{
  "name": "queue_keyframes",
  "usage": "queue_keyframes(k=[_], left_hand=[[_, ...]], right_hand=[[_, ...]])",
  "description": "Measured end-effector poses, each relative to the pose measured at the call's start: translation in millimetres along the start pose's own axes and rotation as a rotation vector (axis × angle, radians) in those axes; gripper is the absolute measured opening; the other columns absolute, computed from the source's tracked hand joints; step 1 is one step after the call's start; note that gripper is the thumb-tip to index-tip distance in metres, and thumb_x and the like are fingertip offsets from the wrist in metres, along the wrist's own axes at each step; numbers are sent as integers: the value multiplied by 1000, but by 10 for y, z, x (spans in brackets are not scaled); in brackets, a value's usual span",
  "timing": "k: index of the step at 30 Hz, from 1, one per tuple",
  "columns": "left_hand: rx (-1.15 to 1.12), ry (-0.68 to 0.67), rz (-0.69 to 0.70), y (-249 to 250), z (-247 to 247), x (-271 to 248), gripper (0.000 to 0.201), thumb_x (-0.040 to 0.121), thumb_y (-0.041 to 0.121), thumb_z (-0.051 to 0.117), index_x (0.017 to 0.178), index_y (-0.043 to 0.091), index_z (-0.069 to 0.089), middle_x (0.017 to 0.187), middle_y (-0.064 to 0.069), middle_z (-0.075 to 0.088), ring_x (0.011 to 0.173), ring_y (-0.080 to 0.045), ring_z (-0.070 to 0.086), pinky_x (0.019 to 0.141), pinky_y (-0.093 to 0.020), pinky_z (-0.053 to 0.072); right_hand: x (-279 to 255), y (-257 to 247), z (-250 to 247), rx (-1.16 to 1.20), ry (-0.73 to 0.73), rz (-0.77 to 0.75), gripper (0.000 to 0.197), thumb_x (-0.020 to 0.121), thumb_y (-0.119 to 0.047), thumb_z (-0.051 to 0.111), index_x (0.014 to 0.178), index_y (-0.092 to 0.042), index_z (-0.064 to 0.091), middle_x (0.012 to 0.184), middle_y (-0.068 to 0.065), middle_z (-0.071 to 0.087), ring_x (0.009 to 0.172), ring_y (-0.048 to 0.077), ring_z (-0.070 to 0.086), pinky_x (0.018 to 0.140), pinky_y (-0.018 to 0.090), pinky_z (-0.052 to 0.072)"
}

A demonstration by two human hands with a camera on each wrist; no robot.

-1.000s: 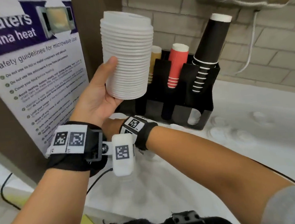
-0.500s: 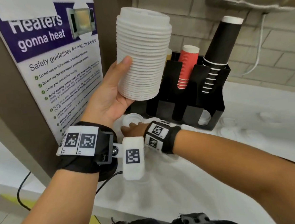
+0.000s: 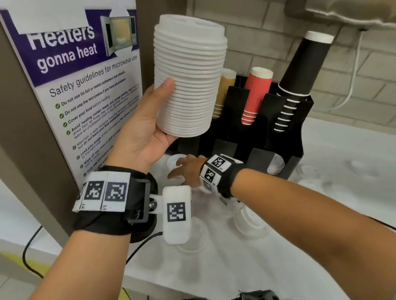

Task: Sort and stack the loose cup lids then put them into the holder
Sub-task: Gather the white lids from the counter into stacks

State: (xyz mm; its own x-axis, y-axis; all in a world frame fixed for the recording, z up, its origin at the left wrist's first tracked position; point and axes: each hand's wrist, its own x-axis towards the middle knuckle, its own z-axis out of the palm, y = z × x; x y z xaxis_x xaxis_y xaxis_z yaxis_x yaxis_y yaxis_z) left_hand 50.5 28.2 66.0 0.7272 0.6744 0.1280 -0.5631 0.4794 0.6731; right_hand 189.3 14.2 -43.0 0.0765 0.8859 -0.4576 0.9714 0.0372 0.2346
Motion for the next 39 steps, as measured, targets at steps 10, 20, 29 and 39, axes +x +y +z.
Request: queue_keyframes(k=[10,20,29,39], left_hand=[[-13,-14,-10,-54,-14,-2,93,50,27,90,134,11,54,122,-9,69,116,-28,64,84,-41,59],[10,-7,-25,-176,120,73,64,75,26,70,135,12,52,128,-10,66,120,-28,62,91,-44,56],[-53,-84,-31,-269,201,33,70,68,28,78,133,11,55,128,-11,66,121,-27,61,89,-40,57],[248,-14,38,-525,284,-9,72,75,33,74,140,16,47,127,-2,67,116,-18,64,92,-37,56]], right_hand=[[-628,260,-33,8,-166,-7,47,91,-44,55,135,-30,49,135,2,46,128,27,38,92,38,33],[-906,-482,297,-7,-75,-261,77,82,-50,68,145,-22,35,148,4,36,134,26,32,113,43,24],[-1345,301,1,1057,401,-63,48,86,-12,69,130,-13,49,120,9,57,108,17,56,92,27,47],[-1496,203,-88,2394,700,-541,56,87,-7,46,142,-4,39,142,17,48,130,31,48,109,38,40]])
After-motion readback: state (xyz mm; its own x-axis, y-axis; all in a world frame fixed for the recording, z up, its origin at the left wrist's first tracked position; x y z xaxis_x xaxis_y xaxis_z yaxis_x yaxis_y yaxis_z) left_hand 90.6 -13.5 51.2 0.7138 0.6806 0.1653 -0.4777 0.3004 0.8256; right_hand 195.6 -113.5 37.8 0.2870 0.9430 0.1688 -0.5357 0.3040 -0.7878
